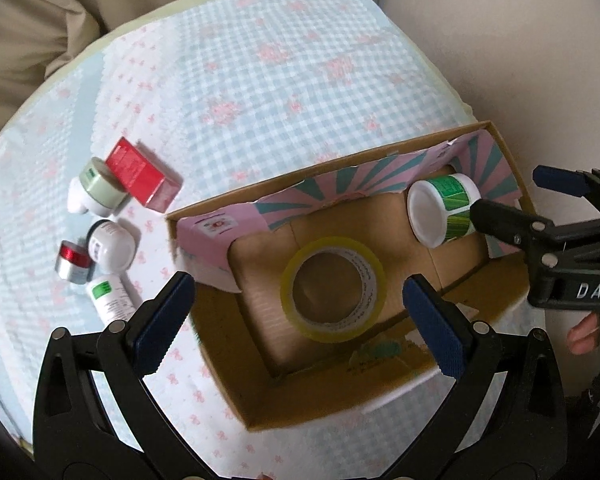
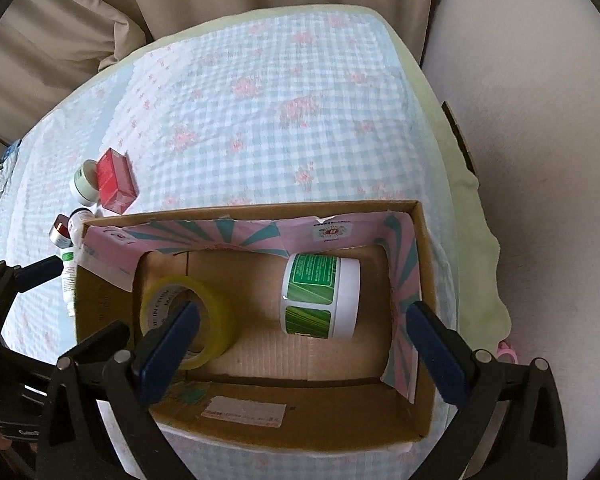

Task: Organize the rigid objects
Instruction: 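Lift both tools away from the box toward the remaining objects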

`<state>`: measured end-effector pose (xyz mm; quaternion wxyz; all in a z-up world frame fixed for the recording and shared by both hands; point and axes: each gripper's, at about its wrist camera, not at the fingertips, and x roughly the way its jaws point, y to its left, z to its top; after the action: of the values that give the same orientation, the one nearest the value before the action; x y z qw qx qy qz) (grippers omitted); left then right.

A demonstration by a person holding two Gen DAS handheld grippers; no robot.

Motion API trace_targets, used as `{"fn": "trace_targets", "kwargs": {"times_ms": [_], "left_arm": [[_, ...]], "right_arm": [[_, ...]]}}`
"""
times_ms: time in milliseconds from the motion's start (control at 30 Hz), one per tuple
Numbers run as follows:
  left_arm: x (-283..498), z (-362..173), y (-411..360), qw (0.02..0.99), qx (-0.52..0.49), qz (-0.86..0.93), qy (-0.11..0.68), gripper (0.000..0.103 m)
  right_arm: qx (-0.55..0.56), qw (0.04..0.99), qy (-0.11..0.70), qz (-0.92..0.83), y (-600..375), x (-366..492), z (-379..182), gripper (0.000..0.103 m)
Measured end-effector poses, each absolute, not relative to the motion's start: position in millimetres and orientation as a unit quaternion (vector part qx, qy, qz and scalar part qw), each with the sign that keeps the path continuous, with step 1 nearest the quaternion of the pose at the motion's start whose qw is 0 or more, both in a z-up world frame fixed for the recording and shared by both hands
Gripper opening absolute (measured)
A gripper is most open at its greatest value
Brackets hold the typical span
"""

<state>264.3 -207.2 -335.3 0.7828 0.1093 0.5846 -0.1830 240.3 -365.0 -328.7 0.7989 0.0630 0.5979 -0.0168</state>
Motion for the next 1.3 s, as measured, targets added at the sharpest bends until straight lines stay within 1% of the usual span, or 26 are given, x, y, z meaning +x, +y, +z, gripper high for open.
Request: {"fn": "trace_targets", "kwargs": {"times_ms": [300, 467, 633, 900, 1067, 1300], "left_arm": [[225, -281, -166, 0.801, 0.095, -0.179, 0.564, 0.103], [194, -248, -122, 0.811, 0.078, -0.16, 0.558, 0.103], [177, -214, -66, 0.826, 0.056, -0.142, 0.543, 0.103], [172, -175, 28, 0.842, 0.048, -0.137, 0.519, 0.103], [177, -159, 87, 0.849, 0.055, -0.147, 0.505, 0.103], [201, -158, 159, 0.843, 0.049, -0.174, 0.506, 0.103]], "right_arm": [[0.059, 0.807, 0.586, -0.045, -362, 217, -292, 0.103], [0.043, 0.824, 0.562, -0.062, -352, 190, -257, 0.103], [0.05, 0.824, 0.562, -0.055, -333, 165, -224, 0.103], [0.044, 0.842, 0.536, -0.042, -252, 135, -176, 0.103], [0.051, 0.846, 0.53, -0.033, -195, 128, -164, 0.103], [0.058, 0.85, 0.523, -0.031, -113, 134, -159, 0.103]]}}
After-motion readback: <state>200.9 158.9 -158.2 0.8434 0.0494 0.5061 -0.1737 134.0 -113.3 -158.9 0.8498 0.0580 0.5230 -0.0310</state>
